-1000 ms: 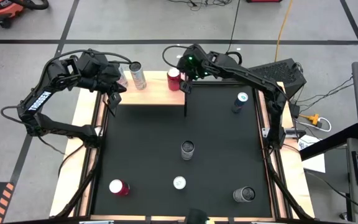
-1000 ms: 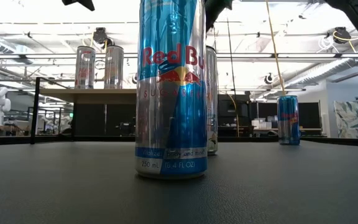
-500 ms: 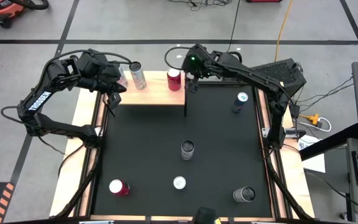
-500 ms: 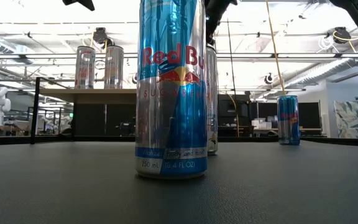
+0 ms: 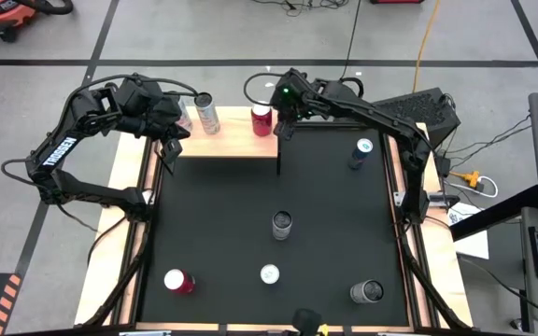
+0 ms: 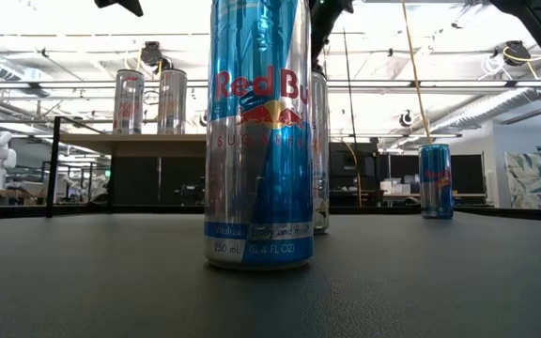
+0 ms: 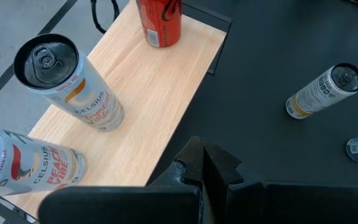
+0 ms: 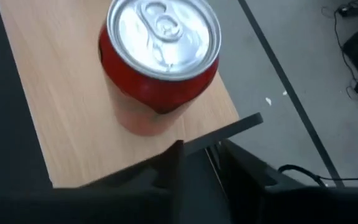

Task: Place canned beverage on shelf
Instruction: Put the top red black soda can on the shelf

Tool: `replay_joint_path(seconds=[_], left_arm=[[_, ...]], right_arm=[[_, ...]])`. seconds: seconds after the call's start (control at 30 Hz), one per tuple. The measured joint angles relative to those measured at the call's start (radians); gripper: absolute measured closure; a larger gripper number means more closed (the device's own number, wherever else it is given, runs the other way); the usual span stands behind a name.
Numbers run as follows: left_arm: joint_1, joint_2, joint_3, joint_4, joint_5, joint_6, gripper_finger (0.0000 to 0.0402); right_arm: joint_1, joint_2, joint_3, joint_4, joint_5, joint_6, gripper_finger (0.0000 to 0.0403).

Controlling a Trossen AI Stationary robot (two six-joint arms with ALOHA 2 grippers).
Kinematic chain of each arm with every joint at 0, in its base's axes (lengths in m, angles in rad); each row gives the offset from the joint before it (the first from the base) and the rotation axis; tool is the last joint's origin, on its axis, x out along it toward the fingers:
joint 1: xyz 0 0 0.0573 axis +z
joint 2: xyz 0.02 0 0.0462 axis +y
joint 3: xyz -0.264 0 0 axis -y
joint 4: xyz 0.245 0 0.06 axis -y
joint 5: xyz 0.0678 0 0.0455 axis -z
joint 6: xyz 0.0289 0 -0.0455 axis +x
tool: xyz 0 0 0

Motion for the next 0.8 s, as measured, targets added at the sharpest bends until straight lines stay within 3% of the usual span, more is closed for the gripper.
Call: replay_joint_path(seconds=[0.1,0.17,0.8], left_arm=[[0.000,0.000,0.000,0.000,0.000,0.000,0.0401],[0.000,0.000,0.000,0.000,0.000,0.000,0.0401],[0.000,0.000,0.000,0.000,0.000,0.000,0.0401]], right_arm=[[0.000,0.004,0.000,0.001,0.001,0.009,0.0386],[0.000,0.004,0.000,0.015,0.001,0.012,0.0397],[-0.001,0.053,0.000,0.084,-0.059,0.102,0.0402]])
